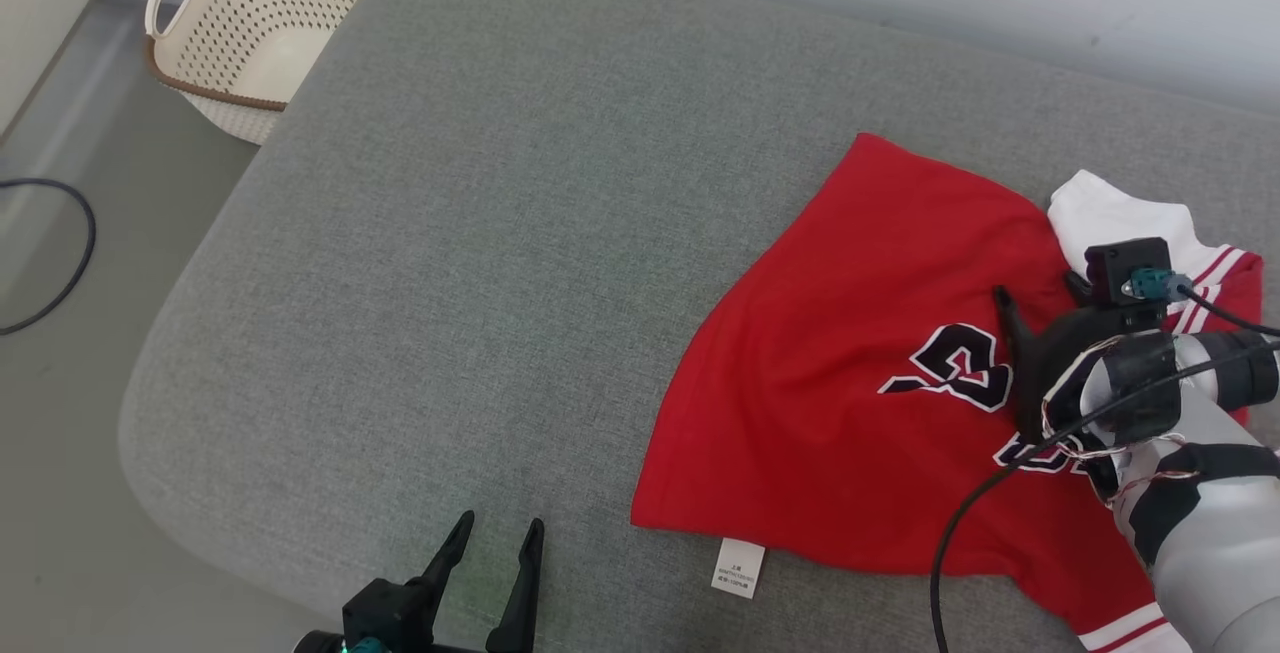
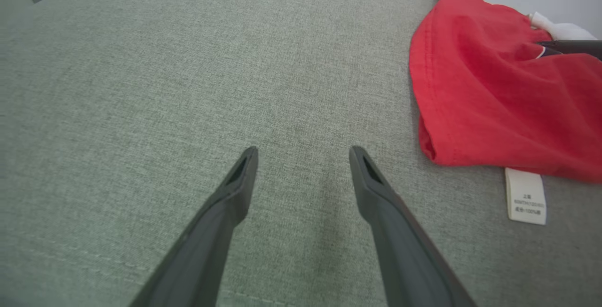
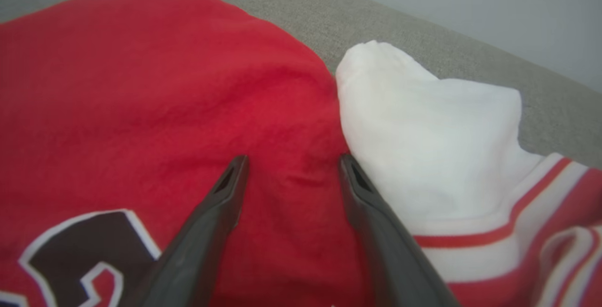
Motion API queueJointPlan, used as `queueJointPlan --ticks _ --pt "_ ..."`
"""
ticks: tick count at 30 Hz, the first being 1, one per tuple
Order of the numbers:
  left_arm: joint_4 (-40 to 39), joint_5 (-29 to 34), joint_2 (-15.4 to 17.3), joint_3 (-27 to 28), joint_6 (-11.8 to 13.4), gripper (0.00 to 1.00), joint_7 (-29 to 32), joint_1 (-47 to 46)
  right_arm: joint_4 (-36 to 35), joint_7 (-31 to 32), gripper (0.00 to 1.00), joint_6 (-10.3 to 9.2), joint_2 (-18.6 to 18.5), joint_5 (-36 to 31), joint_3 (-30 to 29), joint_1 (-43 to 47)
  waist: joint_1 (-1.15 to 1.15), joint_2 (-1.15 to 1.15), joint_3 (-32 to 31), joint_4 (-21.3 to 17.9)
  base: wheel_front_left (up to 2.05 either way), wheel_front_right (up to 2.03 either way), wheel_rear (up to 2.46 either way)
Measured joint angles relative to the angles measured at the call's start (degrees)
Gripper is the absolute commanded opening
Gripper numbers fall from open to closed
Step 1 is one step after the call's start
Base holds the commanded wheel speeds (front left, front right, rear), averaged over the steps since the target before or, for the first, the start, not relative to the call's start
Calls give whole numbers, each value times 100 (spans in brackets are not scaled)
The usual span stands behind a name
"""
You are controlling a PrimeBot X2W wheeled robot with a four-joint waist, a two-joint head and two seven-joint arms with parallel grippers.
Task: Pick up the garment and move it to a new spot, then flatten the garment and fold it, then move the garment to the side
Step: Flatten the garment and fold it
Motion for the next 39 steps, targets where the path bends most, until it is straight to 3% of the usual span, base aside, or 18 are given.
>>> queueJointPlan --ticks 1,3,20,31,36,37,38,39 --pt "-9 -1 0 -13 0 100 0 -2 74 0 47 0 15 -3 -9 -38 0 0 20 19 0 0 0" --pt "-27 -13 -2 -48 4 100 0 -14 191 1 0 1 45 -38 -21 -124 0 0 58 49 0 0 0" --pt "-169 -214 -1 -363 107 100 0 -152 523 -590 0 -4 -27 -422 -77 -764 0 1 358 355 0 0 0" --pt "-315 -353 0 -699 162 100 0 -250 676 -722 0 -3 -642 -1055 -488 -1523 0 1 567 865 0 0 0" --pt "-312 -359 -1 -747 201 100 0 -255 697 -747 0 -3 -625 -1317 -711 -1609 1 1 591 1085 0 0 0" --pt "-307 -359 0 -745 203 100 0 -252 700 -740 45 -3 -573 -1346 -773 -1609 1 1 578 1100 0 0 0" --pt "-302 -358 -2 -743 202 100 1 -250 701 -642 98 -3 -524 -1372 -815 -1608 0 1 563 1103 0 0 0" --pt "-301 -357 -1 -744 203 100 0 -248 704 -553 100 -3 -477 -1370 -884 -1602 0 0 549 1096 0 0 0"
